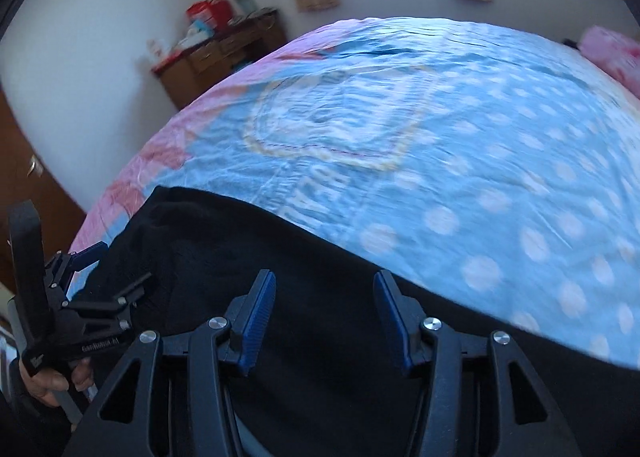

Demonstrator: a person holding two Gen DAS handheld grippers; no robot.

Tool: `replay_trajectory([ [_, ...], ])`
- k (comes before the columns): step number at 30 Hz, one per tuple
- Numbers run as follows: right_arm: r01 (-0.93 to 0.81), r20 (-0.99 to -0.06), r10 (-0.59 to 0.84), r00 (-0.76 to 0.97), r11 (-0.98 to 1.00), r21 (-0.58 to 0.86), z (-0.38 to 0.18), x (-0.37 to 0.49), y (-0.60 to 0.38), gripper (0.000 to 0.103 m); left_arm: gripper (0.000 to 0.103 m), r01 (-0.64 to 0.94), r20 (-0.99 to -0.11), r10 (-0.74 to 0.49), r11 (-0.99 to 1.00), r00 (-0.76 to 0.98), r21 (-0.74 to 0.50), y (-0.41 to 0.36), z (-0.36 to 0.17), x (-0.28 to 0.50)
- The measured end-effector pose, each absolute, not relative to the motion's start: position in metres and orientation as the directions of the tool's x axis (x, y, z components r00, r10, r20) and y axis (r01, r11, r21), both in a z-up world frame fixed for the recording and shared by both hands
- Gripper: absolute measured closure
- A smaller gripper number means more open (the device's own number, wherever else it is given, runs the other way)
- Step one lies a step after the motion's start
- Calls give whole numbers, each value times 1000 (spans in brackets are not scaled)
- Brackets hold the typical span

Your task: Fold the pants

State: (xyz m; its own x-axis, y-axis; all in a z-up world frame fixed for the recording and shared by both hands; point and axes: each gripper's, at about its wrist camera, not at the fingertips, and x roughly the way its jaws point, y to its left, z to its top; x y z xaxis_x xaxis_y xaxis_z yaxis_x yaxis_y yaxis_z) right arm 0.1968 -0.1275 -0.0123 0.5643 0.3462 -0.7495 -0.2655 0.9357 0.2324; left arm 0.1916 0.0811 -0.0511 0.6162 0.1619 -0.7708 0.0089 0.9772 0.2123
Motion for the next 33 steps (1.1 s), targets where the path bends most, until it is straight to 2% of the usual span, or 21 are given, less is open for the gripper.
replay_trajectory([
  [4,-327,-758,355,548,924,196,-21,226,-92,50,0,12,-790,153,980,594,199,85,-62,194],
  [12,-389,-772,411,485,892,230,-46,278,-47,50,0,3,-803,117,989,584,146,108,-65,186],
  [17,-459,-804,374,462,877,145,-64,290,-21,50,0,-34,-784,99,994,613,99,134,-51,175],
  [19,-479,-802,356,479,872,101,-65,288,-17,62,0,-43,-784,103,994,612,97,140,-51,175],
  [20,-483,-802,348,486,872,86,-64,287,-17,83,0,-49,-786,108,994,609,99,142,-52,176],
  [21,-491,-802,367,472,865,106,-64,286,-17,97,0,-59,-788,113,994,605,97,145,-54,176],
  [23,-485,-804,397,443,860,157,-63,285,-19,98,0,-71,-796,101,995,596,74,150,-56,176],
  [26,-495,-794,388,467,859,129,-55,273,-16,99,0,-77,-805,63,997,590,22,156,-57,175],
  [33,-535,-690,450,567,838,107,-2,211,-6,99,0,-103,-777,15,993,630,-64,178,-42,163],
])
